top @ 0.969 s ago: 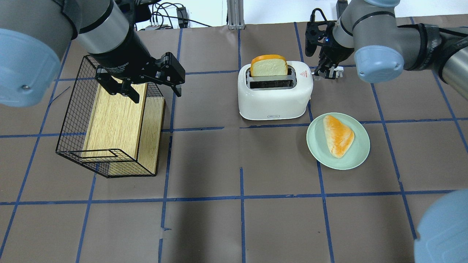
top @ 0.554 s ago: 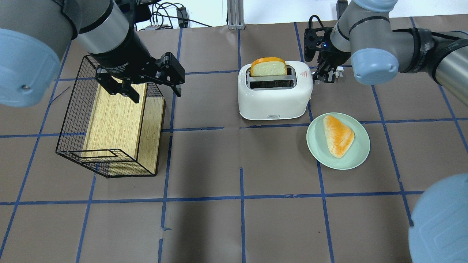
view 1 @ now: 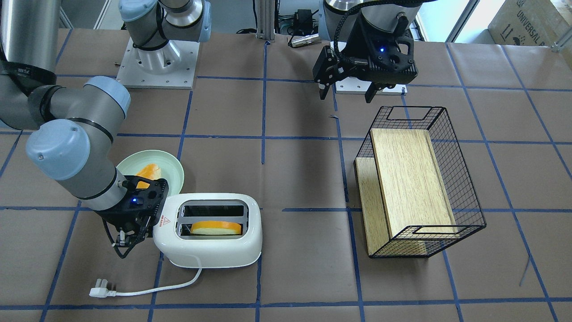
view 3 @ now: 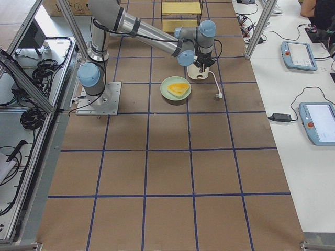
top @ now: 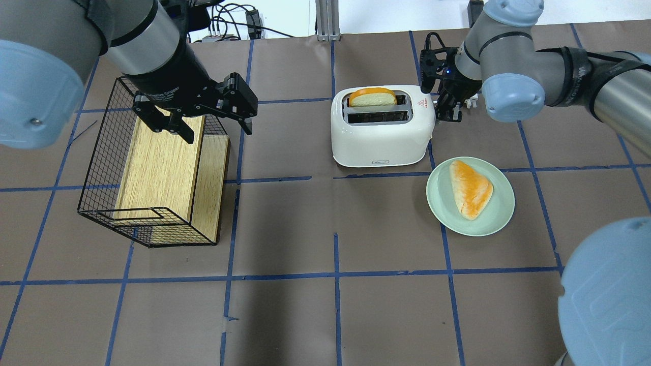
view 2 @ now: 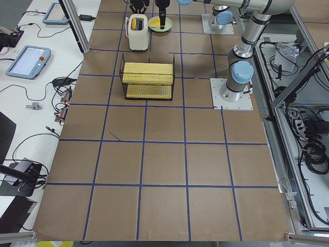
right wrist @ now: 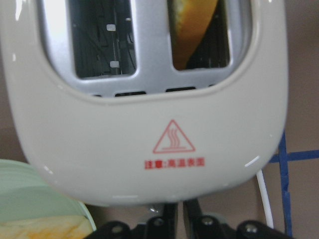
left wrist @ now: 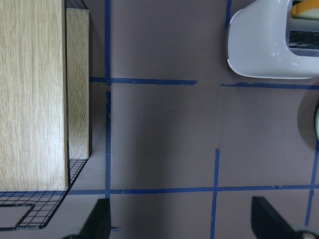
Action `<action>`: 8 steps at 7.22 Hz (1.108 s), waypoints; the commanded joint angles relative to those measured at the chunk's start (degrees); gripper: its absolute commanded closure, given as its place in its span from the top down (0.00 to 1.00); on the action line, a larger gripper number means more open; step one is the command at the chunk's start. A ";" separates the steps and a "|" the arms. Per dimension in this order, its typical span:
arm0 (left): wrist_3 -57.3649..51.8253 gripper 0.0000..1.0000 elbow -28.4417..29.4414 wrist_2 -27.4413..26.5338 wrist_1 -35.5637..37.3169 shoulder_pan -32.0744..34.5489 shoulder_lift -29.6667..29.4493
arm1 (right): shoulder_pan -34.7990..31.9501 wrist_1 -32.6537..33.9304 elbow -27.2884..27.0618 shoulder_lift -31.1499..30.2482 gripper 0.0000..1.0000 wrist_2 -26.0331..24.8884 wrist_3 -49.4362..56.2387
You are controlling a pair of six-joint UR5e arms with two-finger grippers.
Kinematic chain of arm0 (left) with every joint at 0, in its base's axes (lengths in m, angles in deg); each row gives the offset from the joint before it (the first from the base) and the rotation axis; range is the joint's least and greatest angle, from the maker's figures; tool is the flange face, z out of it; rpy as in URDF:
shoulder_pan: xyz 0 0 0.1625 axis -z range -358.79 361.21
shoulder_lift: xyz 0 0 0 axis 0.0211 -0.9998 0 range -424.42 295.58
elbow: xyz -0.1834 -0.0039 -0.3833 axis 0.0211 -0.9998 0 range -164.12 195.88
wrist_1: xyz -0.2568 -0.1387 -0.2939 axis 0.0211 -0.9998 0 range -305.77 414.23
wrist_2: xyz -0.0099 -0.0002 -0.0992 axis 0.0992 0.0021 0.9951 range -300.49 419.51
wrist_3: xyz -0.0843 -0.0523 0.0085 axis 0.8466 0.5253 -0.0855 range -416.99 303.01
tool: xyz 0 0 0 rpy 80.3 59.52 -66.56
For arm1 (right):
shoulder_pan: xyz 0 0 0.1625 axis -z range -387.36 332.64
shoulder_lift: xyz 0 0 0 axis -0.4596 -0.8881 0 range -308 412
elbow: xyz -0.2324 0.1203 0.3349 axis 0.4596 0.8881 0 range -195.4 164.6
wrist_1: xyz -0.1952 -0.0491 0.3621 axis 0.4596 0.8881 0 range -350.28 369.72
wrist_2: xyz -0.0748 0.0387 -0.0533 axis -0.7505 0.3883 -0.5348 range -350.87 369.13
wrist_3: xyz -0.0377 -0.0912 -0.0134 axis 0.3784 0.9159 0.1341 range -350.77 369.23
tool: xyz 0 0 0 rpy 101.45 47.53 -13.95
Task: Press toaster with right arm
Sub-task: 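Press the toaster lever down with the right gripper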
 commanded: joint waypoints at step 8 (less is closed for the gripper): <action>0.00 1.00 0.00 0.00 0.00 0.00 0.00 | 1.11 -0.81 2.65 -0.70 0.23 -0.84 2.90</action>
